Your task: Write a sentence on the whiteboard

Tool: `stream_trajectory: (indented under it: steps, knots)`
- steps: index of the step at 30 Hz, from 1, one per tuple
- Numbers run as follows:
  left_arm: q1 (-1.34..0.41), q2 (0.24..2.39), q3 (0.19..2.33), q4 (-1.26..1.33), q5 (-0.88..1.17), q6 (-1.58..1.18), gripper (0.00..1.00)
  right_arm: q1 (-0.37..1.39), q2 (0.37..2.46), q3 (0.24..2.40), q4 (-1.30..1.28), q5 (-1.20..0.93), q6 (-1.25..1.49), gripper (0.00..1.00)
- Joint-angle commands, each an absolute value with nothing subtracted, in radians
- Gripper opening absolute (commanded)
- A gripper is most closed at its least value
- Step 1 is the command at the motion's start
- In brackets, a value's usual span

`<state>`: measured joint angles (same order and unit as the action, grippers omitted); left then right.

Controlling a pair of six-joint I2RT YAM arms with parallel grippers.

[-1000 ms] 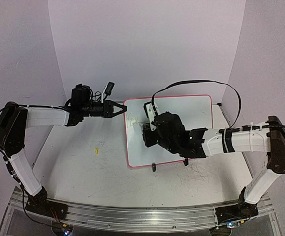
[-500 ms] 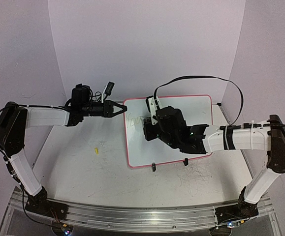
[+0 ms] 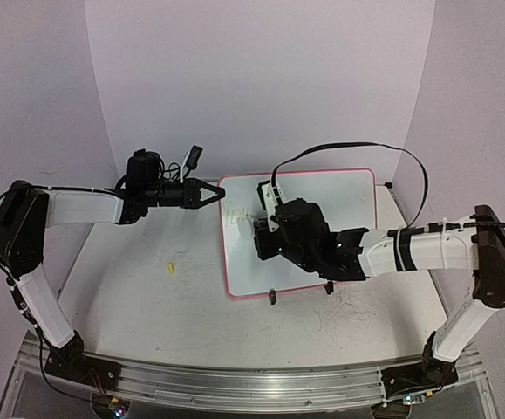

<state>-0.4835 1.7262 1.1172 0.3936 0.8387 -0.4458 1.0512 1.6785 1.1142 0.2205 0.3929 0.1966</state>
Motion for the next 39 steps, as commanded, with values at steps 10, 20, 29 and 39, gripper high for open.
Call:
stream_trajectory:
  steps: [10, 20, 29, 39]
  knots:
    - [-0.504, 1.735, 1.123, 0.406, 0.869, -0.451, 0.02, 1.047, 1.631, 1.058, 0.141, 0.421, 0.234, 0.00]
    - [-0.503, 1.739, 1.123, 0.405, 0.870, -0.451, 0.02, 1.035, 1.578, 1.134, 0.189, 0.357, 0.237, 0.00]
    - [-0.503, 1.735, 1.124, 0.406, 0.870, -0.451, 0.02, 1.032, 1.609, 1.177, 0.196, 0.400, 0.205, 0.00]
    - [-0.504, 1.734, 1.123, 0.406, 0.872, -0.451, 0.02, 1.015, 1.648, 1.196, 0.204, 0.424, 0.186, 0.00]
